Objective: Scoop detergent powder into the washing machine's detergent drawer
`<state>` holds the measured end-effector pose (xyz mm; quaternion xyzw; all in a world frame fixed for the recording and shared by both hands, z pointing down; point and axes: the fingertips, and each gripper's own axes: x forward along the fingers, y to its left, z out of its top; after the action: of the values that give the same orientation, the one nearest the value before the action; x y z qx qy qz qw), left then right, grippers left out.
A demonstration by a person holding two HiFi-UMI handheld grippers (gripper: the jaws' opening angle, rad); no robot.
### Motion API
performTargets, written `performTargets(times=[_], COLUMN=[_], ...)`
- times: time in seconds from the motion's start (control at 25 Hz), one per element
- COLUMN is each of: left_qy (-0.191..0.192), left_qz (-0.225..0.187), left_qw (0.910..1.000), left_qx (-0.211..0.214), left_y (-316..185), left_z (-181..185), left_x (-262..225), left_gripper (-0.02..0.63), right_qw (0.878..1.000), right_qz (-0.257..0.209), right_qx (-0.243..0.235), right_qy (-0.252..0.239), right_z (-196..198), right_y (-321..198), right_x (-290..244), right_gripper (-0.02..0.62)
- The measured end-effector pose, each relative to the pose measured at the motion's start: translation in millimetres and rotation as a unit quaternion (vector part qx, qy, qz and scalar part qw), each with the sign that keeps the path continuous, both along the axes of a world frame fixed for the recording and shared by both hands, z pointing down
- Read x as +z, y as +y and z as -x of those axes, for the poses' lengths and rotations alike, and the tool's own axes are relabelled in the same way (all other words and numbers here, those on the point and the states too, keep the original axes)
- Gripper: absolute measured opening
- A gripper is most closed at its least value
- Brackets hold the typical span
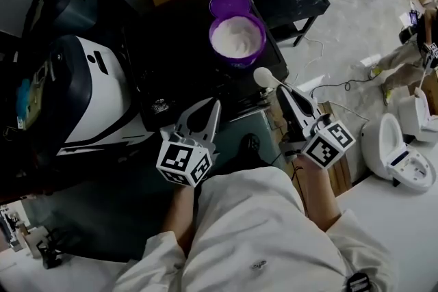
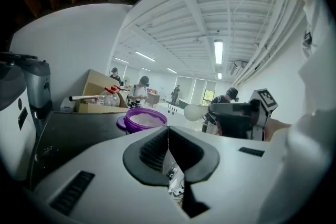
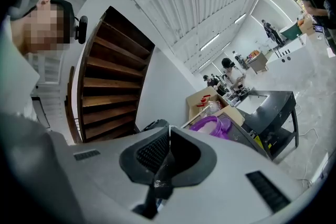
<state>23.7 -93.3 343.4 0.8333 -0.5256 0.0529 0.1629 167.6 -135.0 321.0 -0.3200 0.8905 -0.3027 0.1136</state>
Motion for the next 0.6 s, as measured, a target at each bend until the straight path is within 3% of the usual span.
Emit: performTargets(times=[0.6], left_qy=[-0.010], left_qz=[-0.004], left_qw=[0.9993], left_qx=[-0.035], left_y=[-12.7], left_z=[-12.5], left_x=[-2.9], left_gripper=[0.020], right_qw=[0.998], right_qz=[-0.034], right_qx=[-0.040], right_qy=[0.022], right_z=[-1.4], right_y=[-34.7], right_x=[-7.4], right_gripper=[0.014])
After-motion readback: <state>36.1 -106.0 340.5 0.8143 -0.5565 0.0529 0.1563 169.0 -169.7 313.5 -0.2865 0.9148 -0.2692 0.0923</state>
